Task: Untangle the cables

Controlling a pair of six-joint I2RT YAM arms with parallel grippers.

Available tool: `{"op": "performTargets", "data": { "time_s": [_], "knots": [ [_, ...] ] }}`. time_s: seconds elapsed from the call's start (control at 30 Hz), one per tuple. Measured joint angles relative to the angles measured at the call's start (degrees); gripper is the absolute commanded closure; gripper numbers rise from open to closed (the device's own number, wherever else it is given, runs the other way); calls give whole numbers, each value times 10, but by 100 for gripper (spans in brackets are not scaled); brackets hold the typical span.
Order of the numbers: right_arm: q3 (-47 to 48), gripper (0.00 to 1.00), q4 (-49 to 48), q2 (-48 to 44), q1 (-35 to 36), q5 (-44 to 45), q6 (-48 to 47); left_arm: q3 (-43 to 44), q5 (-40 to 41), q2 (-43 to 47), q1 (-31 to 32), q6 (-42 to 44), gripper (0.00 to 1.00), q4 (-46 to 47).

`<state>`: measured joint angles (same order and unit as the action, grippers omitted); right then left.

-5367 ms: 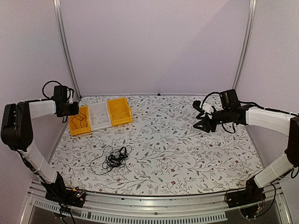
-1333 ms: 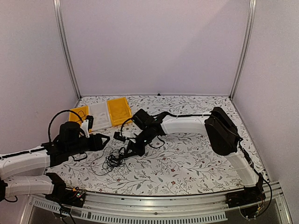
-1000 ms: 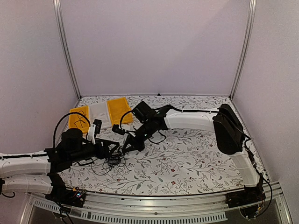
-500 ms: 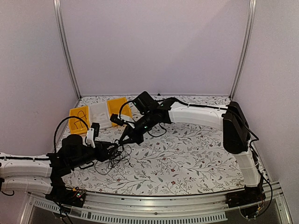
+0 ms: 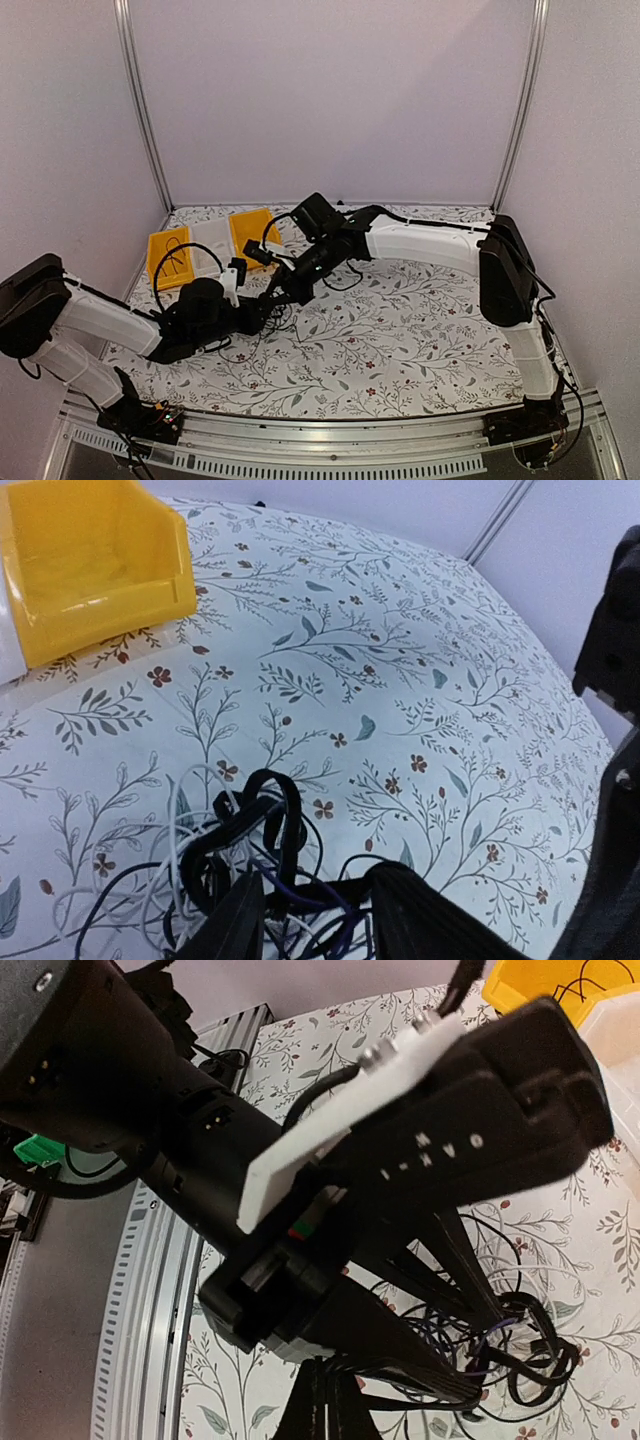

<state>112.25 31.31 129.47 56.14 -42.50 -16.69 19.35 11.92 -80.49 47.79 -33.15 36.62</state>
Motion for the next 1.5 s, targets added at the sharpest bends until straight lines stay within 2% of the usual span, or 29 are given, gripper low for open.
{"op": "performTargets", "data": {
  "time_s": [0.2,0.4,0.63,0.83,1.03,1.27,1.5],
  "knots": [
    [1,100,27,-33,-10,-53,-10,47,-13,-140,4,-7,68,43],
    [83,100,104,-57,-12,-54,-44,92,-23,-142,9,-8,76,83],
    [216,100,128,-170,-2,-111,-105,87,-21,-174,1,-10,77,2],
    [241,100,124,-259,-24,-127,-134,84,-18,-165,0,-10,79,-31],
    [181,100,129,-270,-40,-130,-145,62,-4,-104,1,-9,76,-80],
    [92,100,142,-275,-41,-116,-159,45,10,32,8,7,52,-145],
    [-29,100,137,-293,-41,-93,-177,42,24,189,13,19,43,-209]
  ]
}}
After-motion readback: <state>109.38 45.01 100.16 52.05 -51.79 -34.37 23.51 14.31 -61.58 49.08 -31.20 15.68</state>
